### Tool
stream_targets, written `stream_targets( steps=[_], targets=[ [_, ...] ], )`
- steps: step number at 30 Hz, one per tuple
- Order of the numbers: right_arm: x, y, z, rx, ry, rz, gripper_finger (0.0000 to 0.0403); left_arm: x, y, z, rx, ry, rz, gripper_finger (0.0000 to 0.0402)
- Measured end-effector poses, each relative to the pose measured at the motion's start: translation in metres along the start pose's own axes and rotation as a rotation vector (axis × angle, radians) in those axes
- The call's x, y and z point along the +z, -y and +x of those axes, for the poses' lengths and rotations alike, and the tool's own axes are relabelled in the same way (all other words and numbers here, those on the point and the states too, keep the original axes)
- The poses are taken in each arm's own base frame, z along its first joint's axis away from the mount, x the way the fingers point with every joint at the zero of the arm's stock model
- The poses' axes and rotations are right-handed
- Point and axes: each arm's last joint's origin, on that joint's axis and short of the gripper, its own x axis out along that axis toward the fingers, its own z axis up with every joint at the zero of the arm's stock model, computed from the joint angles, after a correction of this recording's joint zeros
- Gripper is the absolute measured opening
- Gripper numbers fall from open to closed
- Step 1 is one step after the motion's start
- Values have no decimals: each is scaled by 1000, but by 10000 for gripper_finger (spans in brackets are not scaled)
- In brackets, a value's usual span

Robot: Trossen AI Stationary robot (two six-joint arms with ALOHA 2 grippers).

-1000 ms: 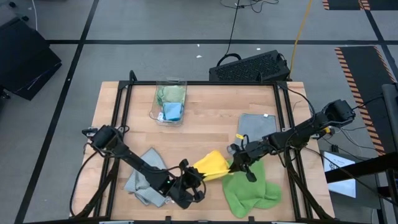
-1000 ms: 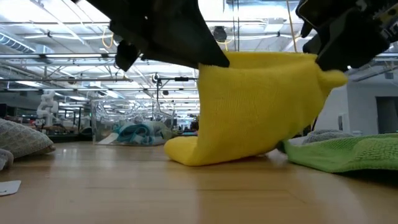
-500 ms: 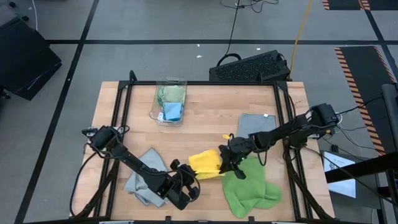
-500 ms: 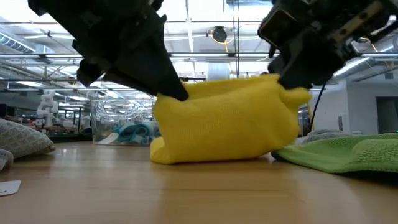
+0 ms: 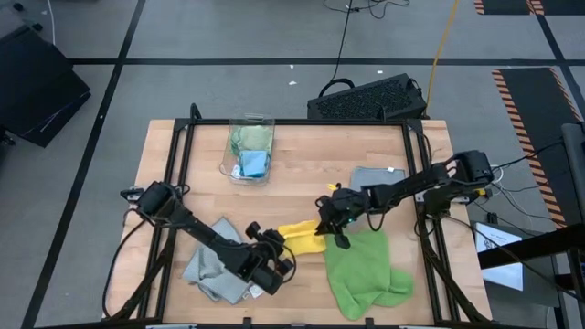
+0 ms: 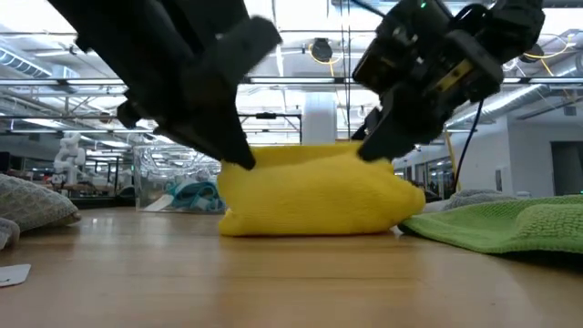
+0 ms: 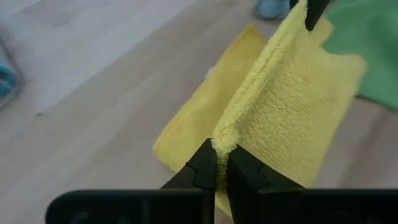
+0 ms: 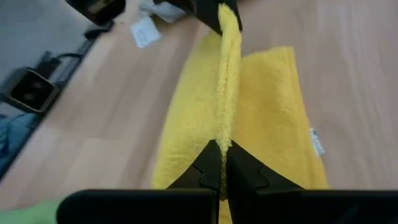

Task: Fold microfiber towels
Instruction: Fold the yellow microfiber cloth, then put the yellow microfiber cloth into the transparent bin

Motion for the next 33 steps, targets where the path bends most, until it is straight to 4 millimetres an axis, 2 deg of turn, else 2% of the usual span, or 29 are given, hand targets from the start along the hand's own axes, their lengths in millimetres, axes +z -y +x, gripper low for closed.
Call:
stream_targets(
  steps=[6,9,12,18,23,27,29,31,33],
  targets=[
    [-10,13,9,-46,-41,29,2,14,-7,18,16,-65,4,15],
    [-12,17,11,-163,-41,26,14,20,-10,24,23,-82,3,18],
    [-11,18,9,-229,-31,8,50,22,-15,28,50,-90,11,43],
    [-6,16,-1,-277,-27,5,150,28,-22,32,93,-95,19,125],
    [2,4,-21,-285,-24,-10,196,55,-30,8,27,-56,-67,167],
    [1,-14,-25,-219,121,-75,192,71,-30,-16,-46,50,-113,171],
    [-2,-21,-21,-180,207,-92,177,72,-24,-21,-70,124,-113,167],
    [-2,-26,-14,-143,284,-94,156,64,-17,-15,-95,150,-109,157],
    [-6,-29,-7,-120,306,-103,131,49,-13,0,-90,145,-97,147]
  ],
)
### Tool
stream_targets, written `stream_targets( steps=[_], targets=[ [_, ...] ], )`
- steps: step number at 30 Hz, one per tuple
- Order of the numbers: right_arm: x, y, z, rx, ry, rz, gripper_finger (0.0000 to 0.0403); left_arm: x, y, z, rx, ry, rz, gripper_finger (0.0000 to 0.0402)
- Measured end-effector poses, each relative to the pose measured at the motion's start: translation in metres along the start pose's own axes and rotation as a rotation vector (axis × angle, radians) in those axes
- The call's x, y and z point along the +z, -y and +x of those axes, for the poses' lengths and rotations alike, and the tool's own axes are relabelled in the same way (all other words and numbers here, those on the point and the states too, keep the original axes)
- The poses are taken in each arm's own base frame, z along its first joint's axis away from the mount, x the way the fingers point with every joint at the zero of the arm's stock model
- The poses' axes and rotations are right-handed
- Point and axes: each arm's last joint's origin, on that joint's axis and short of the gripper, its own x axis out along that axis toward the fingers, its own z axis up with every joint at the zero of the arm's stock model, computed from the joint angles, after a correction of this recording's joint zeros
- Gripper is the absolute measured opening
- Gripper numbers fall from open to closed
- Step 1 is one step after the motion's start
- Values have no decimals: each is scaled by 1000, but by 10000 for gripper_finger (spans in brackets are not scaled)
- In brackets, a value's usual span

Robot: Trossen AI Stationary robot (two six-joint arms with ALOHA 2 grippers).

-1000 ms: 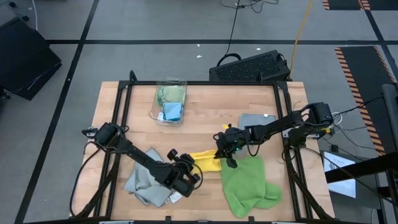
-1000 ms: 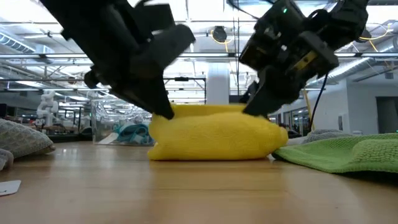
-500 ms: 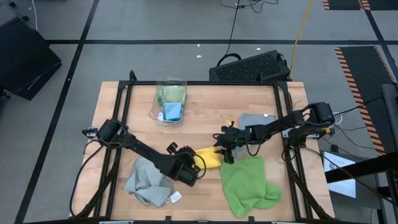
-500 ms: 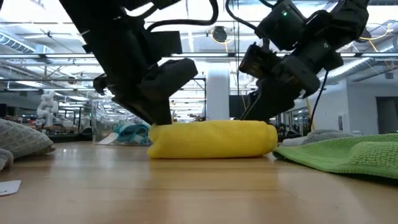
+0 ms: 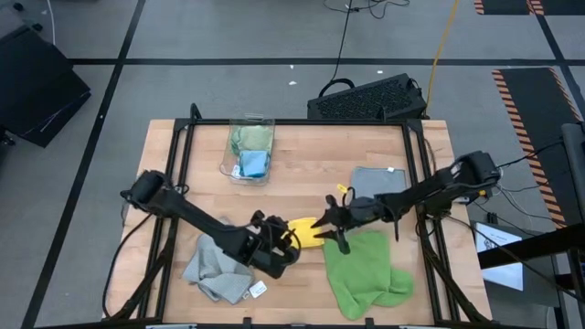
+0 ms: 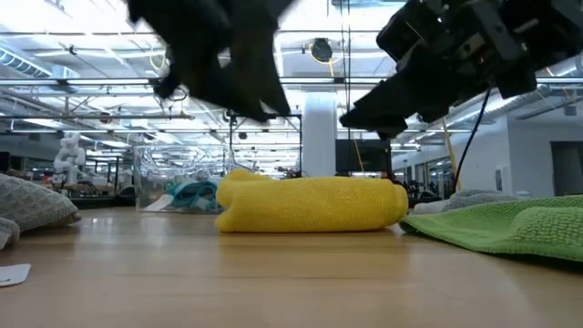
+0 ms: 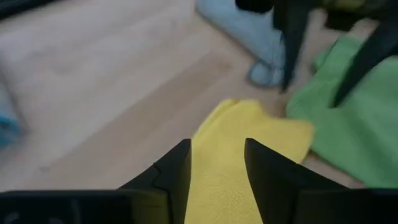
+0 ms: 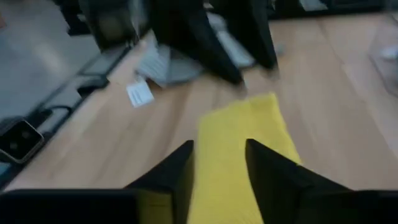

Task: Fold microfiber towels
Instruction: Put the yellow microfiber cloth into the transparent bin

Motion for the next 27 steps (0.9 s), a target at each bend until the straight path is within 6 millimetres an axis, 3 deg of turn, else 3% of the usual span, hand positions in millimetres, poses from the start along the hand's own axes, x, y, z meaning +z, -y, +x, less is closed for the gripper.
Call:
stream_targets(
  steps=[7,13,19,25,27],
  targets=[
    [-27,6,24,-16,18,-31,44,-57,-19,37,75,-126,-43,124],
    [-60,27,41,-106,-89,37,3,-64,-20,41,61,-137,-20,122],
    [-63,30,43,-92,-100,81,6,-37,-15,23,-29,-119,107,122],
    [-37,22,28,-26,-42,104,3,9,-5,-12,-182,48,206,124],
    [-25,19,23,-17,7,110,8,12,-1,-18,-220,92,266,134]
  ],
)
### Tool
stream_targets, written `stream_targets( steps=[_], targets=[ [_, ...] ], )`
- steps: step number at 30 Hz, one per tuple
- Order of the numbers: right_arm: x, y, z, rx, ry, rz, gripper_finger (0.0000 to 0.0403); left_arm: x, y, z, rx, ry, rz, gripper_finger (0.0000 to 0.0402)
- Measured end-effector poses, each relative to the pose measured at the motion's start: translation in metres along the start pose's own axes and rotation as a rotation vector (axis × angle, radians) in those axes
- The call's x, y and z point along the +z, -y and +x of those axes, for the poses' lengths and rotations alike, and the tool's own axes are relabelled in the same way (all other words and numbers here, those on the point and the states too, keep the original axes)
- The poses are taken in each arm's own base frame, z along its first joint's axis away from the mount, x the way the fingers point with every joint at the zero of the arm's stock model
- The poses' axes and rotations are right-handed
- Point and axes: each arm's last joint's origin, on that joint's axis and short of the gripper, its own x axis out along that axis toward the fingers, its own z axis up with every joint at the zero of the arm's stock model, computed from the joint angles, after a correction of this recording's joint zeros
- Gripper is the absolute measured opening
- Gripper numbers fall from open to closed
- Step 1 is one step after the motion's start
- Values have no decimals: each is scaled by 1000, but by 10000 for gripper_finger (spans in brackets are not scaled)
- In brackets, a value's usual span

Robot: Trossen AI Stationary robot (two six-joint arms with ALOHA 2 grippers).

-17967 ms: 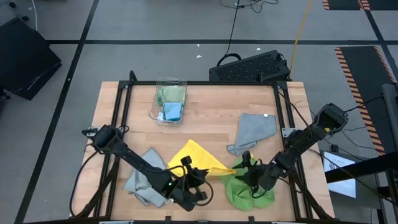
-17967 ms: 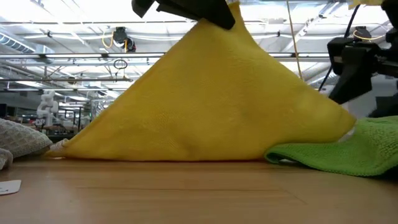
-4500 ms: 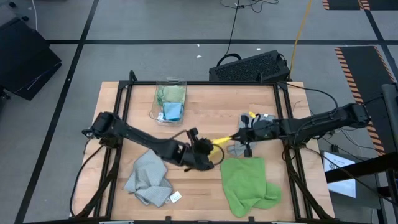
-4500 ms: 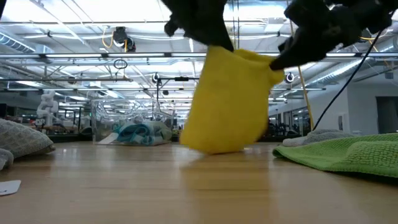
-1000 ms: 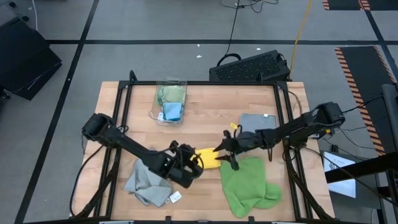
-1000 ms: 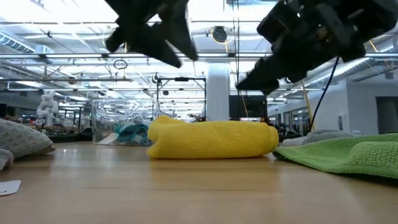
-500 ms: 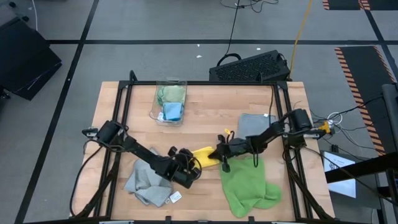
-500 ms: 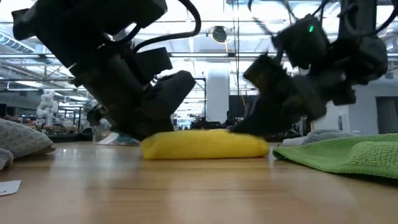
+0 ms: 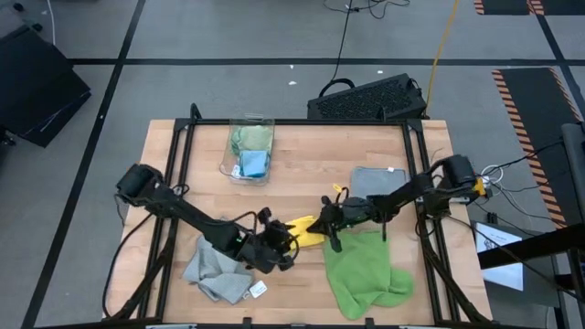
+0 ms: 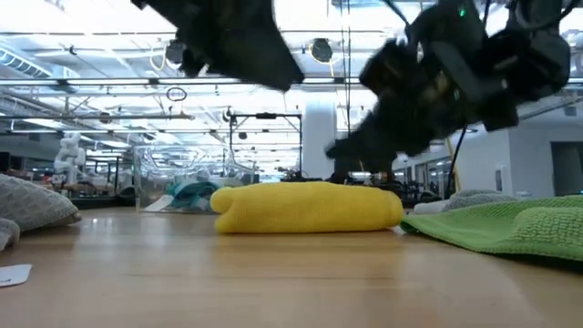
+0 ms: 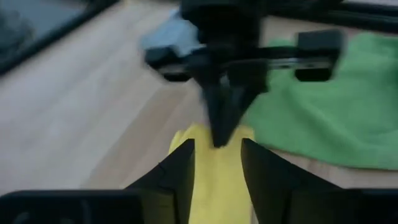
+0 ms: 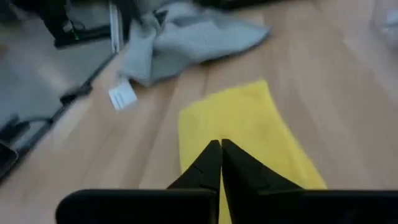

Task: Fold microfiber towels
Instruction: Put the yellow microfiber cloth into the transparent bin

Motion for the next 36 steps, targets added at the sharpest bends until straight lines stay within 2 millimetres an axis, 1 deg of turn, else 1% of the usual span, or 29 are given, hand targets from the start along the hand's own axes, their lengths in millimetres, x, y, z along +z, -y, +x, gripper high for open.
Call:
stream_targets(
  steps=[2,4,6,8,10,12,13,15,17,19,21,23,26,28,30,32,36],
  targets=[
    [5,-3,-11,2,-3,3,15,2,9,3,-41,56,66,153],
    [12,-5,-18,-3,2,2,22,-4,11,7,-42,49,152,180],
    [11,-7,-34,-12,-45,3,29,-11,14,16,-47,36,182,214],
    [11,-8,-45,-47,-80,12,34,-19,14,18,-36,-1,227,248],
    [2,-8,-63,-89,-131,33,36,-29,20,24,-55,-11,247,278],
    [0,-10,-75,-120,-101,55,36,-39,22,23,-57,-63,305,299],
    [-4,-11,-82,-129,-85,71,36,-47,22,26,-41,-93,338,307],
    [-14,-12,-95,-148,-78,102,36,-52,27,34,-42,-103,325,316],
    [-18,-12,-101,-181,-29,124,36,-62,19,34,13,-174,392,318],
    [-26,-11,-111,-190,-13,140,36,-66,20,43,12,-176,363,314],
    [-25,-11,-112,-201,12,143,36,-73,13,44,29,-246,397,305],
    [-31,-10,-118,-215,11,140,36,-74,12,52,-6,-278,376,292],
    [-27,-11,-117,-221,33,137,36,-71,7,54,-24,-322,337,270],
    [-32,-10,-120,-238,18,124,36,-73,4,60,-26,-342,314,251],
    [-29,-11,-119,-241,38,118,36,-69,1,60,-32,-361,301,225],
    [-33,-9,-121,-255,25,107,36,-67,-2,63,-43,-384,289,190],
    [-35,-9,-120,-263,15,92,36,-64,-11,64,-24,-409,312,97]
  ],
)
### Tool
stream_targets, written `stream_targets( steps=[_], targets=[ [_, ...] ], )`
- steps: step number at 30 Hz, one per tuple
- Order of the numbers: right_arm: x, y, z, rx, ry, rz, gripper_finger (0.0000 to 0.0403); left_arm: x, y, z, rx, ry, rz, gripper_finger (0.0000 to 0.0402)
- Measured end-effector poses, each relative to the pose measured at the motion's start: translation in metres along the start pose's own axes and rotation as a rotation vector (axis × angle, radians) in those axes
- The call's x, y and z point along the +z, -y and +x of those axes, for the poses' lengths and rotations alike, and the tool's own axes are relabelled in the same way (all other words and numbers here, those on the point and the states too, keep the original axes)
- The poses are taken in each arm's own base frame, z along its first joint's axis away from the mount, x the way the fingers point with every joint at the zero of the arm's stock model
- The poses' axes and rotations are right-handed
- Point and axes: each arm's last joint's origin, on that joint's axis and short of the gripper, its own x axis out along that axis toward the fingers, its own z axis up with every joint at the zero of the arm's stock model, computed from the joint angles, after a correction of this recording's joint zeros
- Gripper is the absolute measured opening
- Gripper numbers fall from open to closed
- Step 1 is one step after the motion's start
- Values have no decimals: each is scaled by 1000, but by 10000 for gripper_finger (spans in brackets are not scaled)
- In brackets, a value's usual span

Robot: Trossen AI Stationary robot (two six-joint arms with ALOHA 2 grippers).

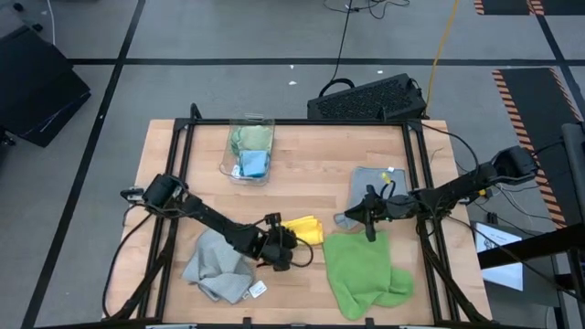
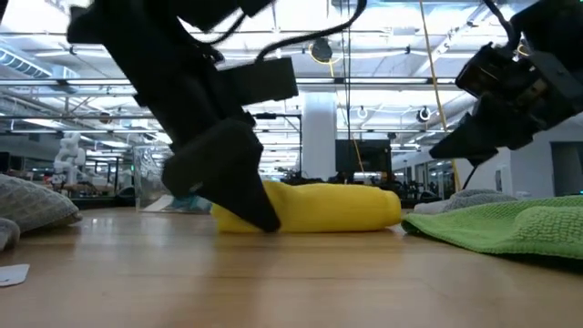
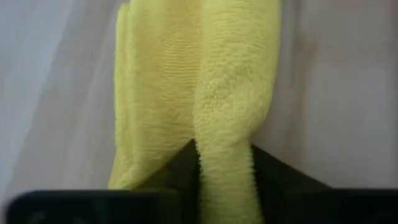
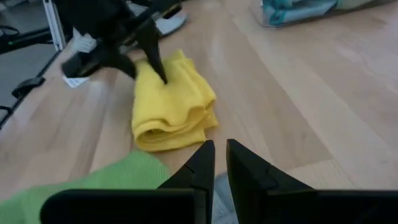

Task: Fold microfiber towels
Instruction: Put the yellow microfiber cloth into the transparent bin

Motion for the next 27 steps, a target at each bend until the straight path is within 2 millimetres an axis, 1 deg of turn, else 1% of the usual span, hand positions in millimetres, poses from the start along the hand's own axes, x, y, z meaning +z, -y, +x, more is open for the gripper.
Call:
stream_targets(
  steps=[3,4,6,8,11,13,16,20,23,25,27],
  targets=[
    [-1,0,1,-2,-7,-8,36,2,-7,-3,18,-13,46,29],
    [-1,0,1,-2,-6,-10,36,5,-9,-5,16,-4,57,20],
    [0,0,1,-1,-3,-11,36,11,-15,-11,18,9,79,23],
    [0,0,1,1,-3,-22,36,21,-24,-22,13,50,73,33],
    [0,0,1,2,1,-36,36,34,-45,-41,20,87,86,31],
    [0,0,1,2,-1,-44,36,44,-63,-58,30,123,100,20],
    [1,-1,1,4,5,-53,36,54,-94,-82,68,162,120,19],
    [1,-1,1,7,11,-64,36,60,-136,-109,145,183,142,23],
    [1,-1,1,8,12,-76,36,56,-168,-125,227,149,143,24],
    [1,-1,1,8,14,-83,36,51,-186,-131,272,104,132,20],
    [1,-1,1,8,12,-91,36,42,-201,-134,311,57,128,19]
  ],
)
